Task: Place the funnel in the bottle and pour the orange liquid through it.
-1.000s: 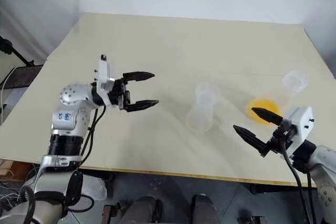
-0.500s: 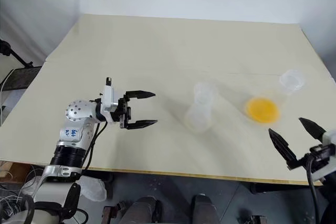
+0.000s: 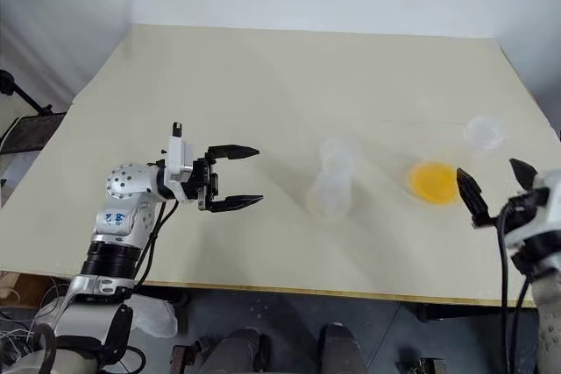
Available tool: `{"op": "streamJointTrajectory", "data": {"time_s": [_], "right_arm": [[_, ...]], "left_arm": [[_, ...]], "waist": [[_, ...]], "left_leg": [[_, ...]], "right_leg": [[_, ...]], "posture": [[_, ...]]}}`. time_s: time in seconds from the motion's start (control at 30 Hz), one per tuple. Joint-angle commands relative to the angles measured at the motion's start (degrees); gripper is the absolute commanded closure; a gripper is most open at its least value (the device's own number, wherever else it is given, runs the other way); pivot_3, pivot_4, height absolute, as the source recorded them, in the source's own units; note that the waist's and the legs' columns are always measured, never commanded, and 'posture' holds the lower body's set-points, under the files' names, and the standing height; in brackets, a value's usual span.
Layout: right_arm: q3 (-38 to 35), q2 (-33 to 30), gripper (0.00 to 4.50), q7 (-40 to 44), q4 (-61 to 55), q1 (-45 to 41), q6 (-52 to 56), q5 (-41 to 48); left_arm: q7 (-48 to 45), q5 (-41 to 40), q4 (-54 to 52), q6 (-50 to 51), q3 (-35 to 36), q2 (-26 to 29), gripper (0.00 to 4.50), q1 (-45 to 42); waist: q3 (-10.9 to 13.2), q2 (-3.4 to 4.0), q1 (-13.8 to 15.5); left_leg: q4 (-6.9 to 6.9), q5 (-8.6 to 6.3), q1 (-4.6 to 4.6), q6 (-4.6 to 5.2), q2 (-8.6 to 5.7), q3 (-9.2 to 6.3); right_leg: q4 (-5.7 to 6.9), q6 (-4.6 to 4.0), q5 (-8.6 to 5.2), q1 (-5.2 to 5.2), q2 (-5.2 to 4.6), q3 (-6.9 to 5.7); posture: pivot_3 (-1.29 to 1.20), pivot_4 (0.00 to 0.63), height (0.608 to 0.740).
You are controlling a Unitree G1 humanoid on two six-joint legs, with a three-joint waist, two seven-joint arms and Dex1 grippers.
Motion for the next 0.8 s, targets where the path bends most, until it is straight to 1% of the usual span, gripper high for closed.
{"op": "streamJointTrajectory", "data": {"time_s": [0.03, 0.17, 0.43, 0.53, 0.67, 0.8], "right_arm": [[2.4, -1.5, 0.0, -0.4, 5.4, -5.1, -1.7, -2.7], [5.1, -1.4, 0.0, -0.3, 11.2, -10.7, -3.3, -5.3], [7.5, 0.2, 0.0, -0.9, 19.2, -18.6, -7.2, -7.9], [8.2, 0.5, 0.65, -0.8, 20.6, -20.3, -7.7, -8.3], [8.5, 0.5, 1.99, -1.2, 20.2, -20.9, -7.6, -8.1], [8.4, 0.4, 2.04, -1.6, 17.3, -20.3, -6.2, -7.2]], "left_arm": [[0.9, -1.7, -4.0, 0.7, 0.6, 0.9, 0.03, 1.1], [1.5, -2.3, -6.5, 1.5, 0.7, 1.6, 0.03, 2.7], [2.9, -3.1, -9.6, 2.8, 1.2, 3.1, 0.03, 4.7], [3.5, -3.1, -10.2, 3.1, 1.3, 3.6, 0.0, 5.1], [3.9, -3.3, -10.2, 3.1, 1.3, 4.1, 0.0, 5.2], [4.2, -3.3, -10.1, 3.1, 1.2, 4.2, 0.0, 5.1]], "waist": [[0.0, 0.0, -0.2], [0.0, 0.01, -0.5], [0.0, 0.02, -0.6], [0.0, 0.03, -0.6], [0.0, 0.03, -0.5], [0.0, 0.03, -0.6]], "left_leg": [[0.0, 0.0, 0.0, 0.0, -0.01, 0.0], [-0.03, 0.0, -0.01, 0.0, 0.01, -0.02], [-0.05, 0.01, -0.01, -0.01, 0.03, -0.01], [-0.05, 0.01, -0.01, -0.01, 0.03, 0.0], [-0.07, 0.01, -0.02, -0.02, 0.04, -0.02], [-0.07, 0.01, -0.03, -0.02, 0.04, -0.02]], "right_leg": [[0.01, 0.0, 0.0, 0.0, -0.01, 0.0], [0.0, 0.0, 0.0, -0.02, -0.05, -0.01], [-0.04, 0.0, 0.0, -0.02, -0.1, -0.01], [-0.04, 0.0, 0.0, -0.03, -0.1, -0.01], [-0.05, 0.0, 0.0, -0.03, -0.14, -0.02], [-0.09, 0.0, 0.0, -0.02, -0.15, -0.03]], "posture": [[0.0, 0.15, 0.74], [0.0, 0.15, 0.74], [0.0, 0.15, 0.74], [0.0, 0.15, 0.74], [0.0, 0.15, 0.74], [0.0, 0.15, 0.74]]}}
